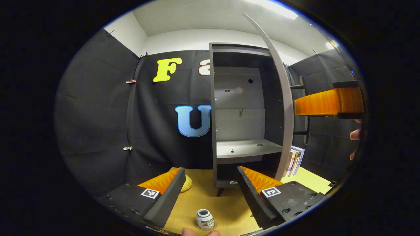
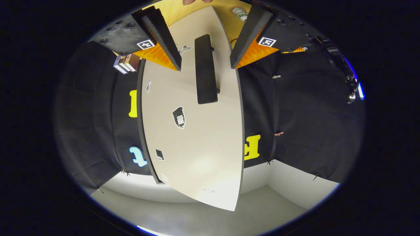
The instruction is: Open the cabinet door with the right hand, grasp the bottle in the cabinet with the left hand and place it on the coaster, then close the cabinet door with the right hand.
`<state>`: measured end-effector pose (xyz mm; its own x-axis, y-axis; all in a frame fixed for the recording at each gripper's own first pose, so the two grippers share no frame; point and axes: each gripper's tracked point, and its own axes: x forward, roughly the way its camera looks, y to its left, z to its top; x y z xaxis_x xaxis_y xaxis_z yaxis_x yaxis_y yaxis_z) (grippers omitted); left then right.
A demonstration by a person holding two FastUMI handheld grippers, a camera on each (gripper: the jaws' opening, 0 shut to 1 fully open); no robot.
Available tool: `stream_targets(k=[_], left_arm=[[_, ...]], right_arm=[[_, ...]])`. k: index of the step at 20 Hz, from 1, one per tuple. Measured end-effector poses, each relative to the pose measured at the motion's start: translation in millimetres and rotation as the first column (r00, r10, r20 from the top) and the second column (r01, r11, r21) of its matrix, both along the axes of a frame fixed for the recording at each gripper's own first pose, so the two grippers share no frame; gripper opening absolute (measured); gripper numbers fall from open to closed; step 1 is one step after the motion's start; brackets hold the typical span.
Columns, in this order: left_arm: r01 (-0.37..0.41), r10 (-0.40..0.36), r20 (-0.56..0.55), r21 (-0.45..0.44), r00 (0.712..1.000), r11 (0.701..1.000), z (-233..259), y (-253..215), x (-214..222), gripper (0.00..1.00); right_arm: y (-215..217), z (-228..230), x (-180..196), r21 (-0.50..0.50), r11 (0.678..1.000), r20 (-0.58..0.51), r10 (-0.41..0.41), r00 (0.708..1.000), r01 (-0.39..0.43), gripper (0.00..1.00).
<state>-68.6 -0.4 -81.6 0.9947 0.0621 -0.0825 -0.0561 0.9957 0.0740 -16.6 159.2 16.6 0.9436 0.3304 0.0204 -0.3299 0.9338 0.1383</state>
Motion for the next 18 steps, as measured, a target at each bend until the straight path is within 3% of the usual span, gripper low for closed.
stream_targets(k=[5, 18], left_arm=[[-0.014, 0.014, 0.004, -0.001, 1.0, 1.0, 1, 5, -1, 0.97], [0.027, -0.027, 0.015, -0.002, 1.0, 1.0, 24, -21, 2, 0.98]], right_arm=[[-7, -2, -4, -0.036, 0.999, 0.017, -0.012, 1.0, 0.012, 0.97], [-47, -13, 3, -0.071, 0.989, 0.018, -0.131, 0.991, 0.132, 0.97]])
